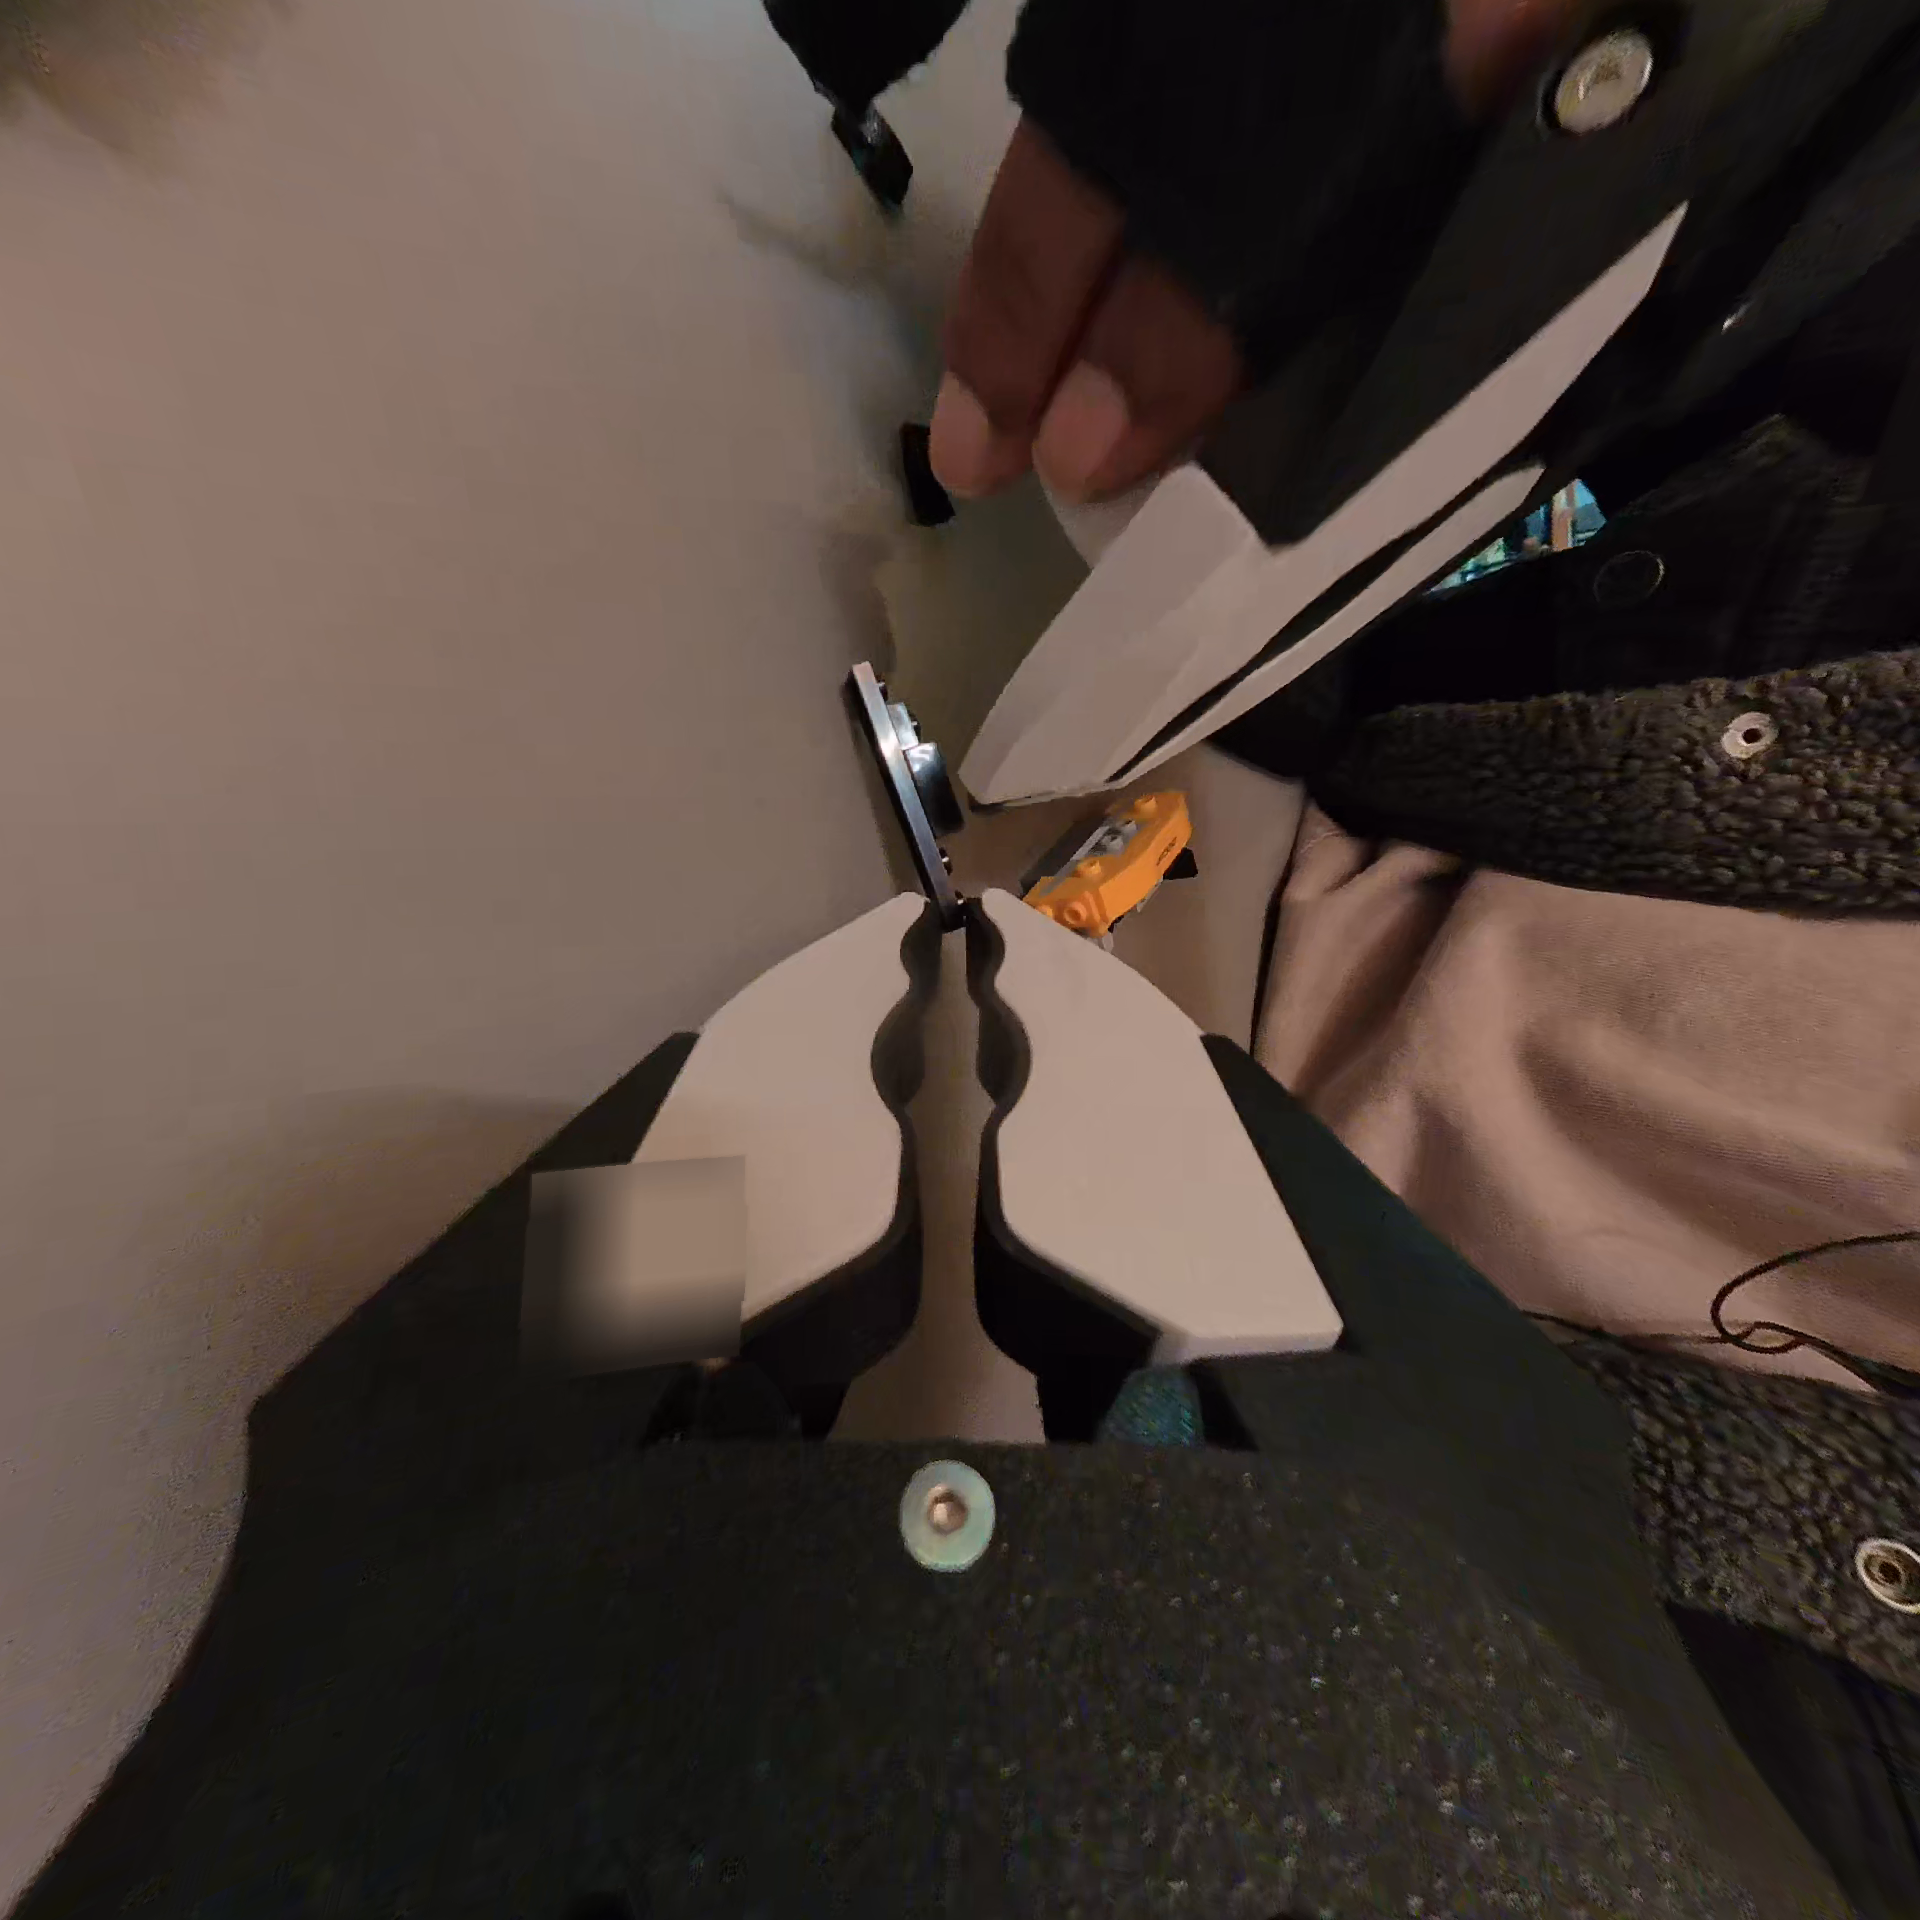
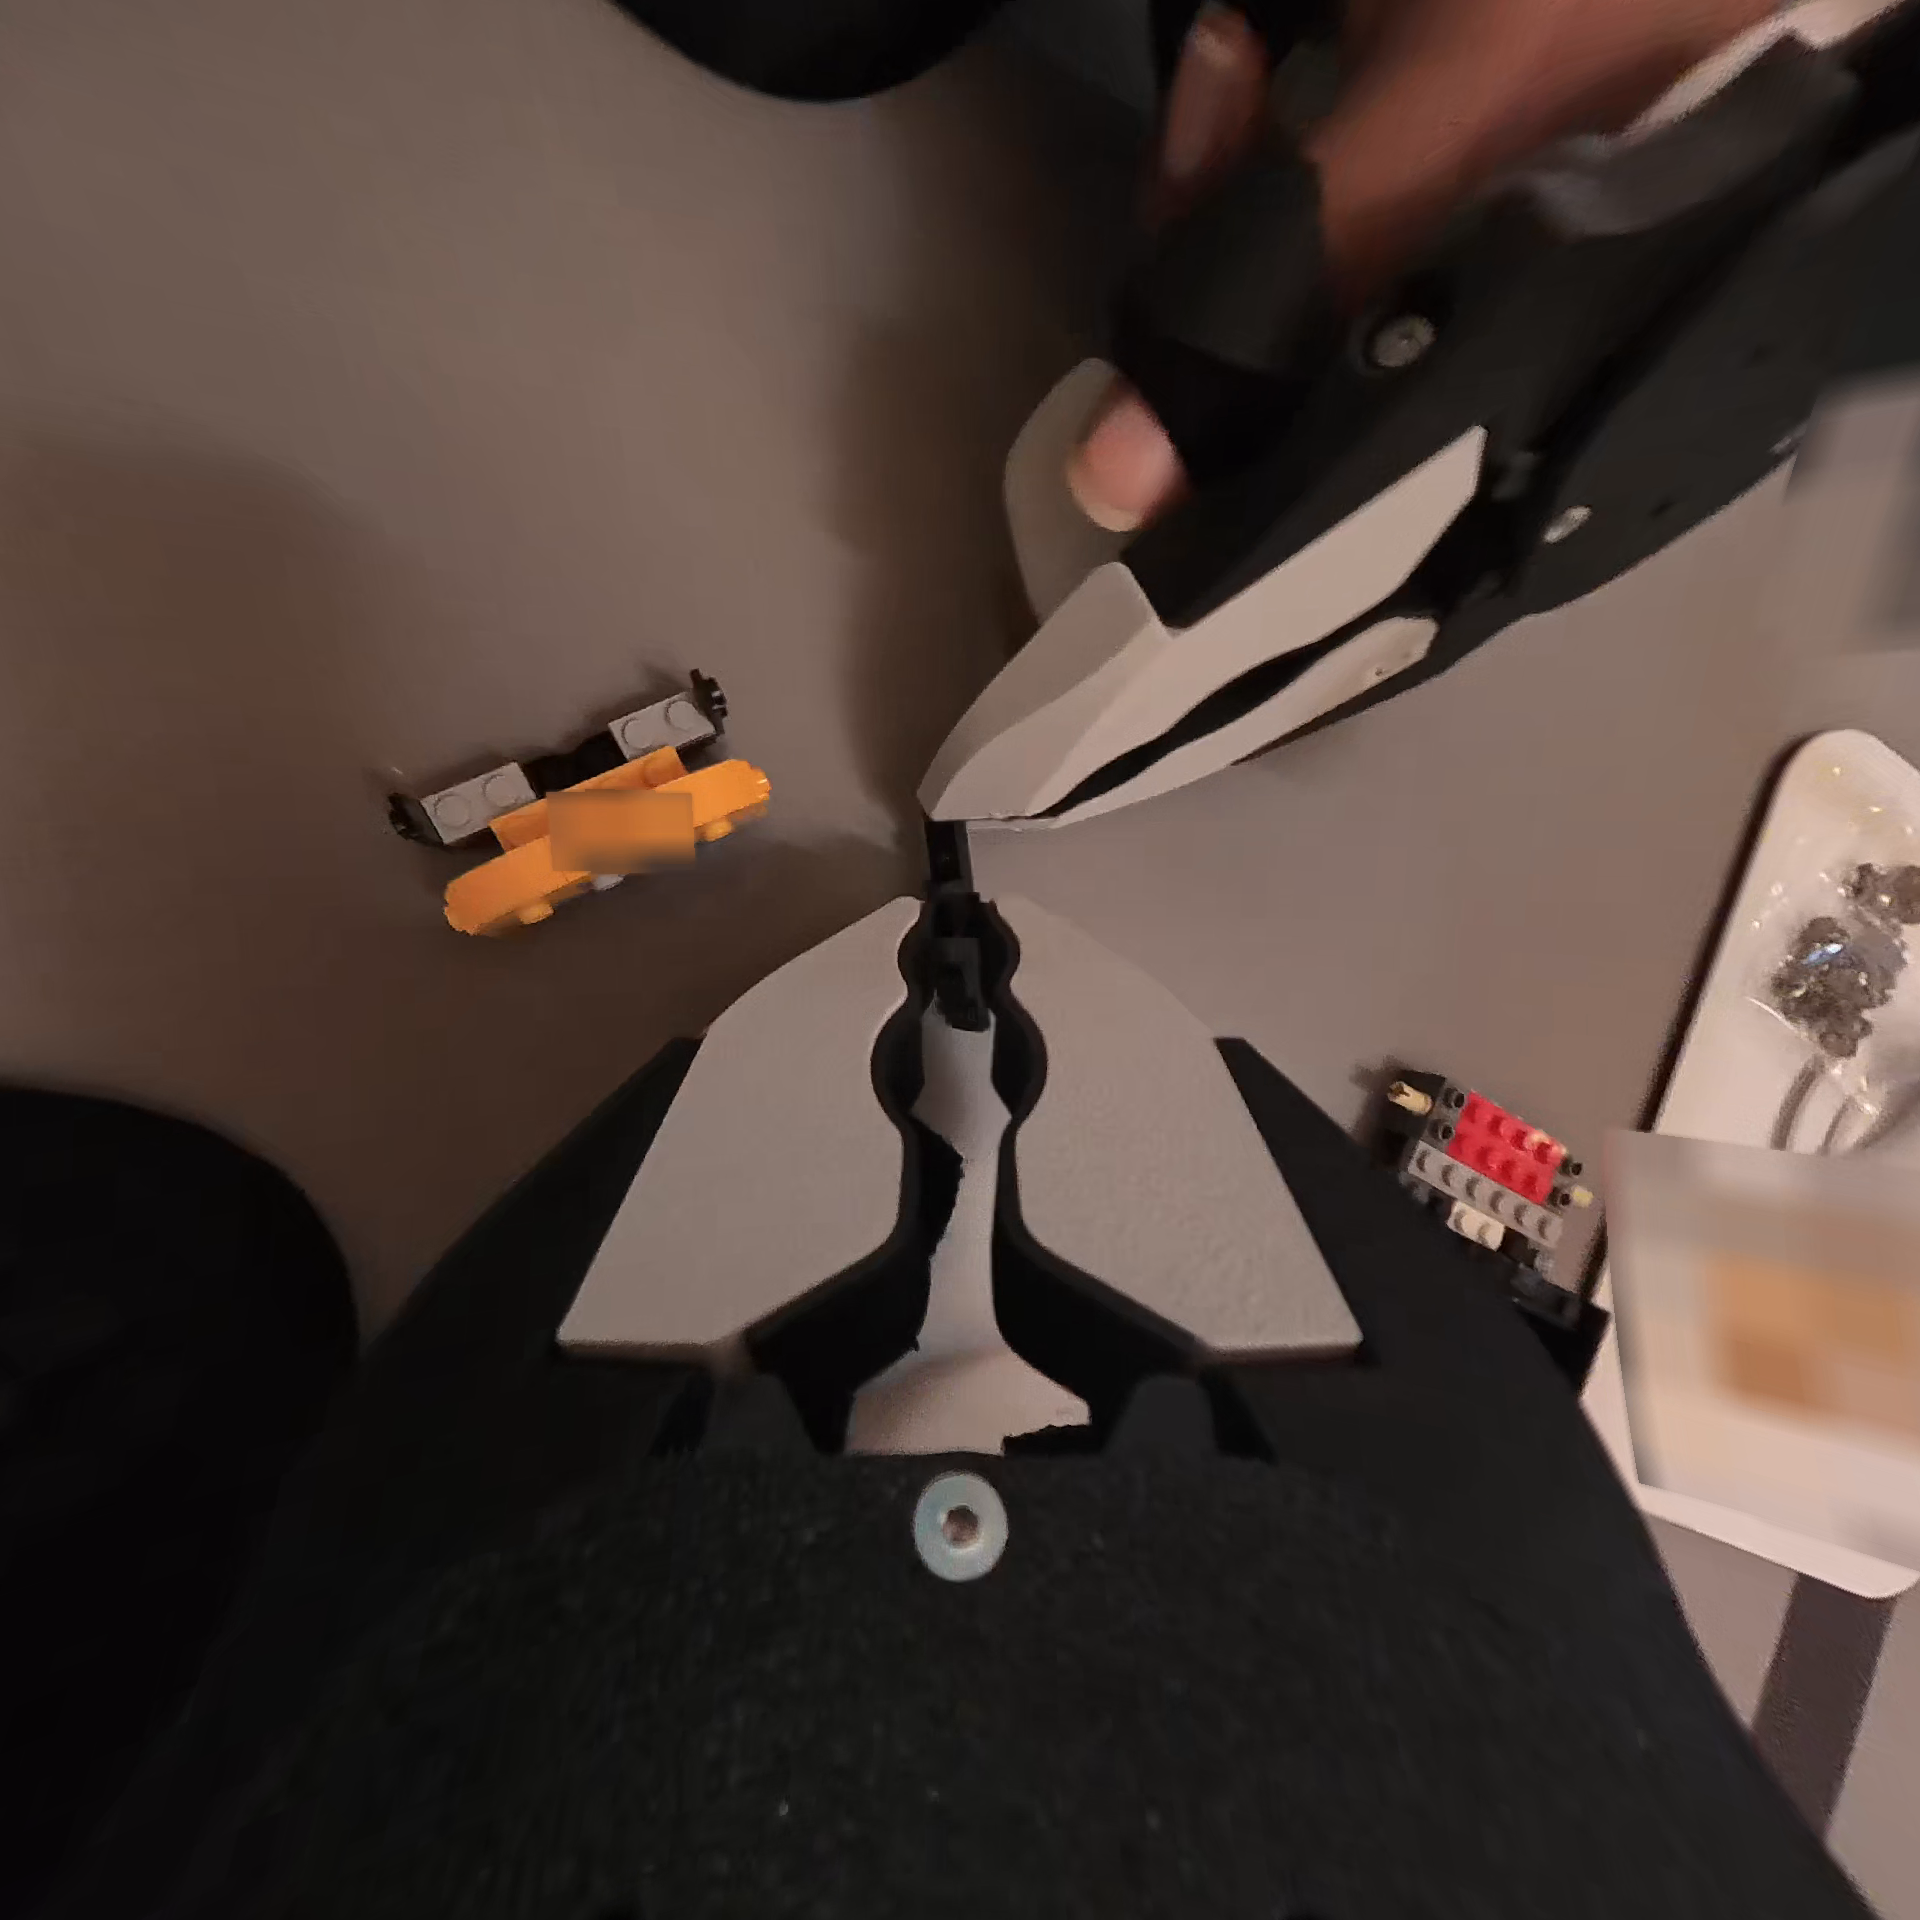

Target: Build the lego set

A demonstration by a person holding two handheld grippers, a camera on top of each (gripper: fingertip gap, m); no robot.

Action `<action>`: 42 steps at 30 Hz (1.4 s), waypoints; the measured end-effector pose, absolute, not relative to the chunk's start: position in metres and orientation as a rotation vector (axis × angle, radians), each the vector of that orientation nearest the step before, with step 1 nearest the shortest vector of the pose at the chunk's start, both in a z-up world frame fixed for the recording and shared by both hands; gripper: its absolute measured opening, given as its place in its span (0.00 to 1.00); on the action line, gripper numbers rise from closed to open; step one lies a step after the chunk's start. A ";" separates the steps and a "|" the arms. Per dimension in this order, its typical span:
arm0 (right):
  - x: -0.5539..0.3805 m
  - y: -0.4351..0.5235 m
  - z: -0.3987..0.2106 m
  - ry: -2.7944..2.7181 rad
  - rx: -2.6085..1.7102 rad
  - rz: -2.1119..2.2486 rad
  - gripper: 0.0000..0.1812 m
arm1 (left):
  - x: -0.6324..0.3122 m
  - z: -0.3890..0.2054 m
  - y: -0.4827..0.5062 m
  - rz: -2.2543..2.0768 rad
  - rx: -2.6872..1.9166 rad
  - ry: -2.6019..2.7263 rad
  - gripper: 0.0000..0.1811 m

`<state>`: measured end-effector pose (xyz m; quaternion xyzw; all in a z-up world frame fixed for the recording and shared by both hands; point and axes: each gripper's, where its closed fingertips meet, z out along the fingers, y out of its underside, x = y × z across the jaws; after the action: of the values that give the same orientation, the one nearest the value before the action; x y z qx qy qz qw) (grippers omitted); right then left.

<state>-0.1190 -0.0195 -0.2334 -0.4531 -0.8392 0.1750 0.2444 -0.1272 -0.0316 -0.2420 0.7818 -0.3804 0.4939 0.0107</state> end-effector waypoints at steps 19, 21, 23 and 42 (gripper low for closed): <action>-0.129 -0.014 -0.242 -2.351 -1.527 0.747 0.04 | -0.148 -0.244 -0.020 1.012 2.821 -1.776 0.12; -0.127 -0.009 -0.239 -2.293 -1.555 0.762 0.04 | -0.148 -0.244 -0.019 0.890 2.900 -1.919 0.11; -0.123 -0.004 -0.235 -2.238 -1.577 0.749 0.04 | -0.145 -0.241 -0.019 0.775 2.962 -2.070 0.10; -0.080 -0.009 -0.218 -1.905 -1.614 0.894 0.04 | -0.134 -0.248 -0.020 0.891 2.905 -1.974 0.01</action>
<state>-0.0802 -0.0086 -0.2182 -0.5904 -0.6969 0.3270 0.2424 -0.1340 -0.0203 -0.2484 0.7785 -0.5291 0.2389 -0.2386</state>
